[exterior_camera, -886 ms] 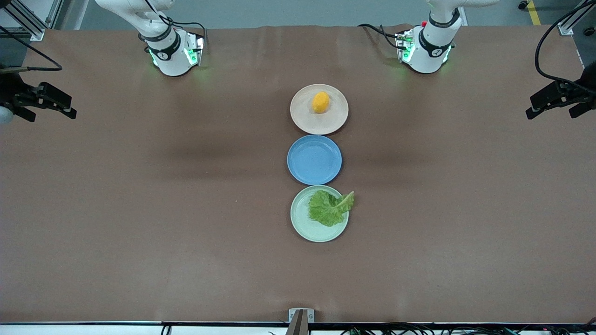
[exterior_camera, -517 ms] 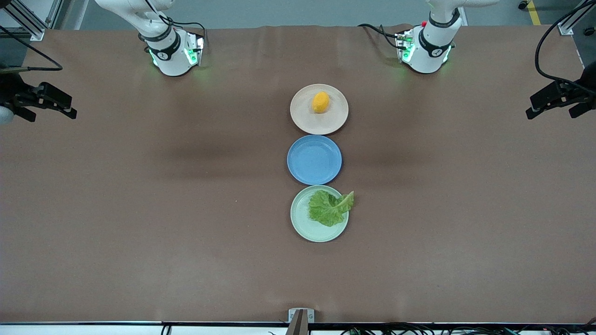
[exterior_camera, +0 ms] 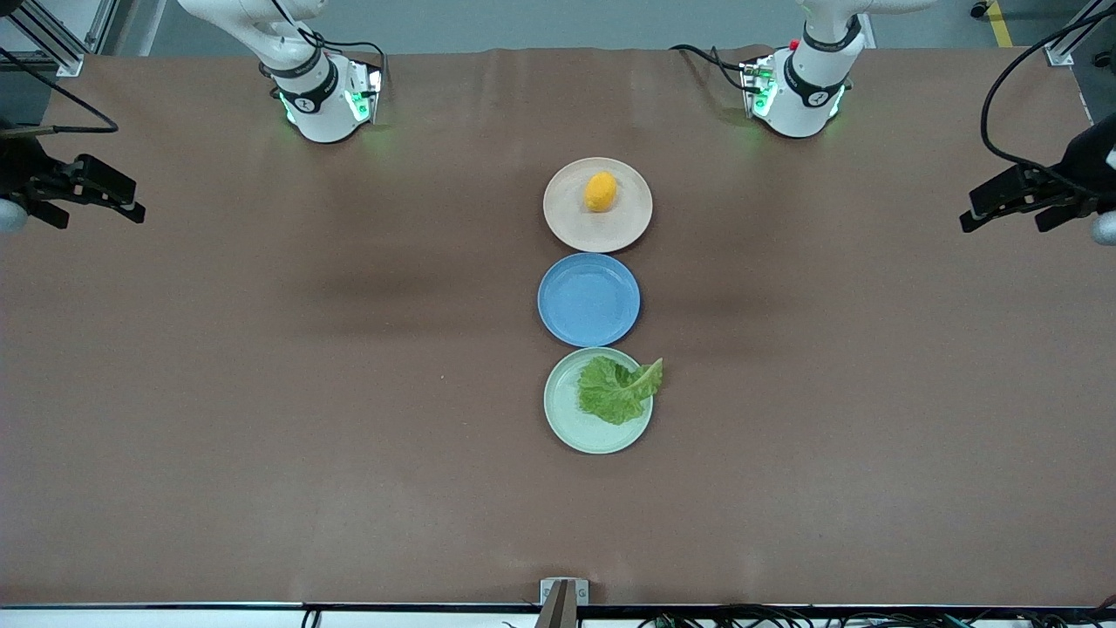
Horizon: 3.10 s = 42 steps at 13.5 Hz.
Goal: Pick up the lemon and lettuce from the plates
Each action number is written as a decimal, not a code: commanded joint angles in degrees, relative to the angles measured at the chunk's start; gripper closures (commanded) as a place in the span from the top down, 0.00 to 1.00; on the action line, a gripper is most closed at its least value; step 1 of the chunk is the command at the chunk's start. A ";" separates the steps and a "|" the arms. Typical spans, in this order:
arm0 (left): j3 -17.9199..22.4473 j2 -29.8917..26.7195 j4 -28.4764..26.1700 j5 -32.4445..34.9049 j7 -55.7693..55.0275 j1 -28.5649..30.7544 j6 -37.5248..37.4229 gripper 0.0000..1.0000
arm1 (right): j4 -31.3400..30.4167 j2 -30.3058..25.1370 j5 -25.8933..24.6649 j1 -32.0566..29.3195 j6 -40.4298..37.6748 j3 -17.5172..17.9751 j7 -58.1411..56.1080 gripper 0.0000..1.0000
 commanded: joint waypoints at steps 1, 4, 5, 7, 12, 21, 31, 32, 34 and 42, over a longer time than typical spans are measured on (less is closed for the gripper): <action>-2.74 4.20 1.11 -0.18 -7.31 -3.22 0.90 1.00 | -2.74 -2.22 1.49 0.52 0.61 -0.56 0.61 1.00; -4.51 8.85 1.11 0.08 -20.65 -8.23 5.81 1.00 | -2.66 -2.22 1.40 0.52 0.43 -0.47 1.40 1.00; -4.60 10.00 1.11 0.17 -23.57 -9.20 7.57 1.00 | -2.66 -2.22 1.40 0.52 0.35 -0.47 1.32 1.00; -4.51 13.34 1.28 0.17 -29.98 -12.97 9.78 1.00 | -2.66 -2.13 0.70 0.52 0.52 -0.56 1.23 1.00; -4.51 22.83 3.04 2.45 -50.45 -19.75 22.85 1.00 | -2.66 -2.13 -1.32 0.52 0.70 -0.56 1.14 1.00; -4.33 39.01 7.26 2.54 -86.79 -26.87 48.19 1.00 | -0.29 2.06 -1.24 0.61 -0.27 -0.39 1.05 1.00; -4.07 47.28 7.17 5.18 -86.44 -29.60 48.28 1.00 | -6.23 7.72 4.12 15.62 5.33 0.05 25.70 1.00; -4.07 47.54 7.17 5.26 -86.44 -29.60 48.37 1.00 | -8.96 6.49 4.47 19.12 7.88 0.14 31.06 1.00; -4.07 48.16 7.17 5.26 -86.18 -29.60 50.20 1.00 | -13.27 5.43 4.47 25.80 13.67 0.23 42.03 1.00; -4.25 49.74 6.82 5.35 -86.27 -30.04 55.40 0.99 | -19.09 12.53 3.68 54.82 33.81 0.23 84.25 1.00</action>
